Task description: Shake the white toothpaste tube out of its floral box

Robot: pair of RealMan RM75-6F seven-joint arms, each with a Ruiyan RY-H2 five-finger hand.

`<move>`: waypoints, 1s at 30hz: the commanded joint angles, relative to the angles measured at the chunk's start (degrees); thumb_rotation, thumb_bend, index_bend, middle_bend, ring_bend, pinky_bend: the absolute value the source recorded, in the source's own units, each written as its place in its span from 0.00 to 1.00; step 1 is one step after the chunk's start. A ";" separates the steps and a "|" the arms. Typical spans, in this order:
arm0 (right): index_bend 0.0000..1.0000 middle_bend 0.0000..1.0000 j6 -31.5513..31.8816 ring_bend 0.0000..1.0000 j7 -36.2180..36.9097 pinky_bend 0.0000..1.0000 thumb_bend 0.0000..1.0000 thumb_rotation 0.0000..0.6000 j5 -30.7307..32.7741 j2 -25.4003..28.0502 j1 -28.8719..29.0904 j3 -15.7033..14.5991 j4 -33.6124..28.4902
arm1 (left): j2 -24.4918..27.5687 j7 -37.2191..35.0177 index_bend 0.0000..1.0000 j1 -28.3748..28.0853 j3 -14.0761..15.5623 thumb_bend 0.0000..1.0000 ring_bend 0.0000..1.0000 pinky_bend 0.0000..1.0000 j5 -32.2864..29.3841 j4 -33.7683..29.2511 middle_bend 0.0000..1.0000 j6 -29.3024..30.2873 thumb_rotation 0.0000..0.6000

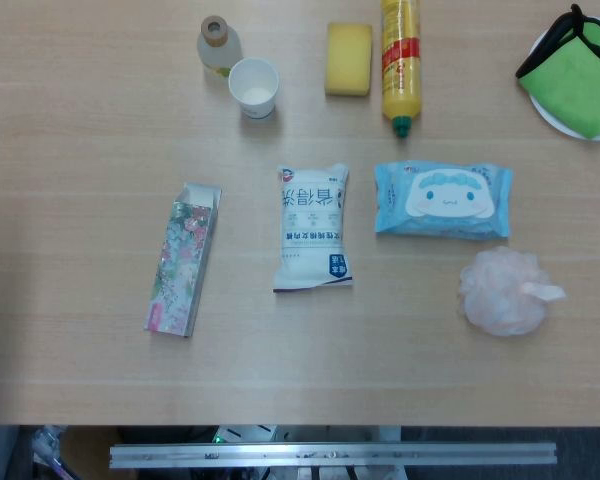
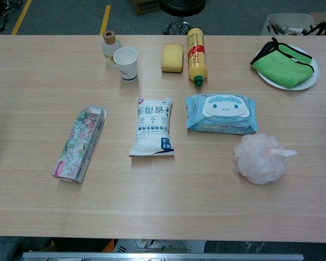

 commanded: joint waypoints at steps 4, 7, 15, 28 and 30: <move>0.31 0.29 0.00 0.14 0.29 0.37 0.05 1.00 0.07 -0.07 -0.11 -0.11 0.15 | 0.11 0.59 0.31 -0.11 0.15 0.27 0.28 0.49 0.33 -0.57 0.23 -0.07 1.00; 0.31 0.29 0.00 0.14 0.40 0.37 0.05 1.00 0.07 -0.12 -0.07 -0.07 0.16 | 0.05 0.45 0.31 -0.03 0.10 0.27 0.28 0.49 0.30 -0.52 0.23 0.10 1.00; 0.31 0.29 -1.13 0.14 0.71 0.37 0.05 1.00 0.08 -0.55 0.67 0.01 0.60 | 0.01 0.13 0.31 0.51 0.16 0.27 0.28 0.49 -0.36 -0.38 0.23 0.27 1.00; 0.31 0.29 -0.87 0.14 1.40 0.37 0.05 1.00 0.24 -0.71 0.61 0.07 0.98 | -0.31 1.33 0.31 0.25 0.33 0.27 0.28 0.49 0.38 -1.13 0.23 0.21 1.00; 0.31 0.29 -0.86 0.14 1.74 0.37 0.05 1.00 0.31 -0.66 0.63 0.17 1.01 | -0.70 2.11 0.31 0.23 0.05 0.27 0.28 0.49 0.23 -1.80 0.23 0.55 1.00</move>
